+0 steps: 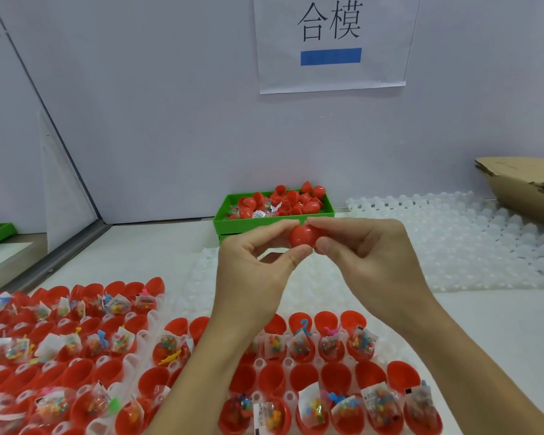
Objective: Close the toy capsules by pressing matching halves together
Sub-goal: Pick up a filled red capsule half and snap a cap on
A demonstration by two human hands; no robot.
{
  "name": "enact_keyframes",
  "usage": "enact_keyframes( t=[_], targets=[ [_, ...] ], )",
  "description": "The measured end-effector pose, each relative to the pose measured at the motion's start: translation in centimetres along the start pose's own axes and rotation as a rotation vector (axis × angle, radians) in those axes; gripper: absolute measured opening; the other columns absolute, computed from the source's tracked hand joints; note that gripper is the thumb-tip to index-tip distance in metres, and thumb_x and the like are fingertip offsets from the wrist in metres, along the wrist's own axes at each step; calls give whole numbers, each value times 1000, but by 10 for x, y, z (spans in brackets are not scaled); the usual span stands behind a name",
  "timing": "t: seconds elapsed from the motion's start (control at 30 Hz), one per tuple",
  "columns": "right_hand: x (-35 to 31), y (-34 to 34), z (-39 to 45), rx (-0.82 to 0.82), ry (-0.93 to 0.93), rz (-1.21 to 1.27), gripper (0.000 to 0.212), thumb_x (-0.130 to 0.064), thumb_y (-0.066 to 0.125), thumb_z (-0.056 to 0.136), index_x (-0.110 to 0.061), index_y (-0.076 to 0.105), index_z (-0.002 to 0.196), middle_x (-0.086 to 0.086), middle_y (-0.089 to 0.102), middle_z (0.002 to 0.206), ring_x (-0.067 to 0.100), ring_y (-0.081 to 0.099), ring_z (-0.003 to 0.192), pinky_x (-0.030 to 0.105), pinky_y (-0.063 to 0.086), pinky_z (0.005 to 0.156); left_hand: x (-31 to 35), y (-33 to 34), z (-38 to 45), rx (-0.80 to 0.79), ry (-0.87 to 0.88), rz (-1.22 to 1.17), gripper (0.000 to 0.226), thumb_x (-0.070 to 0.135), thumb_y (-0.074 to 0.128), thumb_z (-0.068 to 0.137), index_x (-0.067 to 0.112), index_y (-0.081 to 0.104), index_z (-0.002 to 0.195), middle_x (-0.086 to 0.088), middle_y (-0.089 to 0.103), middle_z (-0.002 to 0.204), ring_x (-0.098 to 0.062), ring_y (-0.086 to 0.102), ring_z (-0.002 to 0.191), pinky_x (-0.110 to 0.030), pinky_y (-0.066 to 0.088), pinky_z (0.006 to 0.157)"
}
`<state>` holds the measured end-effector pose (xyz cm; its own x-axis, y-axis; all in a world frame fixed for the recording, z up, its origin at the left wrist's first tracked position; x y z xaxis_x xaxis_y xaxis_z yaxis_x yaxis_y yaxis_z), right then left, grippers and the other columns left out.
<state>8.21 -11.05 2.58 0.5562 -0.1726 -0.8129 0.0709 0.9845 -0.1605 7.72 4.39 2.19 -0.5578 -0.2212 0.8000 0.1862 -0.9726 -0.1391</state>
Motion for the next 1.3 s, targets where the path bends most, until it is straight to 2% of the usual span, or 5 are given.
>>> enact_keyframes(
  t=[0.3, 0.5, 0.73, 1.0, 1.3],
  targets=[
    [10, 15, -5, -53, 115, 31, 27, -8, 73, 84, -32, 75, 96, -12, 76, 89, 5, 72, 87, 27, 58, 85, 15, 15, -9, -16, 324, 438, 46, 9, 82, 76, 13, 70, 121, 3, 70, 107, -8, 66, 94, -20, 56, 80],
    [21, 7, -1, -40, 221, 312, 27, -6, 67, 89, -21, 73, 111, 4, 76, 102, 19, 70, 103, 40, 53, 98, -21, 14, -3, -206, -258, -180, 80, 49, 79, 71, 26, 49, 141, 13, 63, 128, -4, 59, 120, -28, 52, 98],
    [12, 10, -2, -60, 88, 299, 22, -3, 62, 92, -14, 75, 106, 4, 76, 102, 19, 71, 103, 44, 54, 97, -18, 24, -4, -172, -212, -485, 38, 25, 68, 78, 15, 70, 114, -1, 76, 106, -20, 71, 104, -28, 57, 84],
    [17, 15, -2, -162, 150, 476, 24, -15, 66, 86, -13, 74, 108, 13, 74, 105, 27, 70, 105, 44, 53, 99, -13, 20, -3, -187, -143, -399, 32, 24, 67, 80, 26, 73, 111, 5, 75, 108, -15, 70, 104, -27, 58, 81],
    [12, 17, -5, -39, 43, 340, 26, 3, 57, 94, -14, 75, 103, 8, 76, 100, 24, 71, 100, 46, 56, 93, -8, 21, -6, -102, -63, -292, 28, 25, 64, 80, 26, 71, 108, 9, 76, 103, -11, 71, 100, -23, 57, 81]
  ],
)
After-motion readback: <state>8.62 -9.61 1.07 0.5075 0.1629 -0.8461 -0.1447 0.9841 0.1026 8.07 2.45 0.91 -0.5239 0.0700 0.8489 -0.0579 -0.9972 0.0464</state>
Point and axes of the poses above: each hand's wrist, its own z-axis towards the middle knuckle, its own y-axis out of the palm, x = y × z, the point moved 6 cm from there along z, towards the middle knuckle
